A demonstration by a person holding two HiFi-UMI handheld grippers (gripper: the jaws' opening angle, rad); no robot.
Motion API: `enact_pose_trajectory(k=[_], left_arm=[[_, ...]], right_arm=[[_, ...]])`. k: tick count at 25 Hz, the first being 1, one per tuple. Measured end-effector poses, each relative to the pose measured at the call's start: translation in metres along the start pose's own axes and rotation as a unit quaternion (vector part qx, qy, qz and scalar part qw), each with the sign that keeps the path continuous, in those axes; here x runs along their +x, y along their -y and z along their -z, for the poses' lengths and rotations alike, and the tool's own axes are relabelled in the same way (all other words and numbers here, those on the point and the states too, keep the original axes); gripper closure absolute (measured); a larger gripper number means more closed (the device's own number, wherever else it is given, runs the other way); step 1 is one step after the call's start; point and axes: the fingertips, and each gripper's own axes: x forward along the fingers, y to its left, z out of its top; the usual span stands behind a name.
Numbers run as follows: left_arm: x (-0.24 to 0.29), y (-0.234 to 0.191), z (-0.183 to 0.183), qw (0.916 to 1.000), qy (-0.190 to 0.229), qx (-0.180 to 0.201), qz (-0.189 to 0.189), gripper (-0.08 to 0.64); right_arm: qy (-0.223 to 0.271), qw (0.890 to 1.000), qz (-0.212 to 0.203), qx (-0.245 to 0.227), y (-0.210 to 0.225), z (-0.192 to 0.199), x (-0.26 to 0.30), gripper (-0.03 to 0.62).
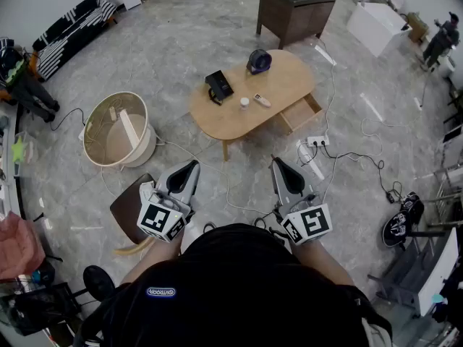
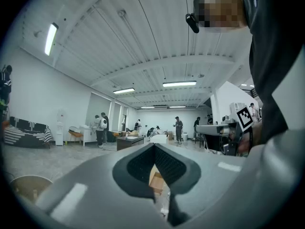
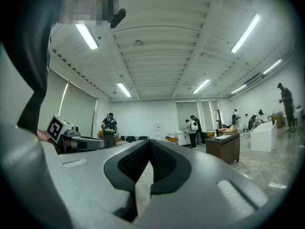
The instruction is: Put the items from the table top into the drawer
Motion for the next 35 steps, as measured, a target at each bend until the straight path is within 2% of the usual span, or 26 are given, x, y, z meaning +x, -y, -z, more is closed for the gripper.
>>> enact_pose_trajectory(k=[6, 10, 17, 21, 23, 24, 29, 35], left_arm=[[0.001, -0.004, 0.001, 1.0, -0.007, 0.001, 0.001, 0.56], [0.001, -0.007, 0.005, 1.0, -0.01, 0.0, 0.003, 0.56], [-0.005, -0.015, 0.005, 1.0, 0.0, -0.005, 0.005, 0.56], [-0.013, -0.026, -0.002, 0.9998, 0.019, -0.006, -0.007, 0.56], [-0.017, -0.032, -0.003, 0.9996, 0.027, -0.003, -0.01, 0.56], [-0.019, -0.035, -0.004, 0.9995, 0.028, -0.003, -0.01, 0.56], [-0.029, -0.047, -0.003, 0.9993, 0.036, -0.005, -0.002, 0.557], [-0.031, -0.056, 0.002, 0.9983, 0.047, -0.011, 0.031, 0.483]], right_arm=[[0.0, 1.0, 0.001, -0.001, 0.0, 0.0, 0.002, 0.563], [0.007, 1.0, 0.006, 0.016, 0.002, 0.002, 0.001, 0.563], [0.009, 1.0, 0.015, 0.021, -0.003, 0.004, 0.008, 0.561], [0.006, 1.0, 0.018, 0.015, -0.01, 0.004, 0.014, 0.561], [0.007, 1.0, 0.022, 0.016, -0.012, 0.002, 0.016, 0.493], [0.006, 1.0, 0.025, 0.015, -0.013, 0.002, 0.017, 0.479], [0.004, 0.999, 0.042, 0.011, -0.024, -0.001, 0.017, 0.468], [0.001, 0.998, 0.059, 0.001, -0.039, -0.001, 0.017, 0.414]])
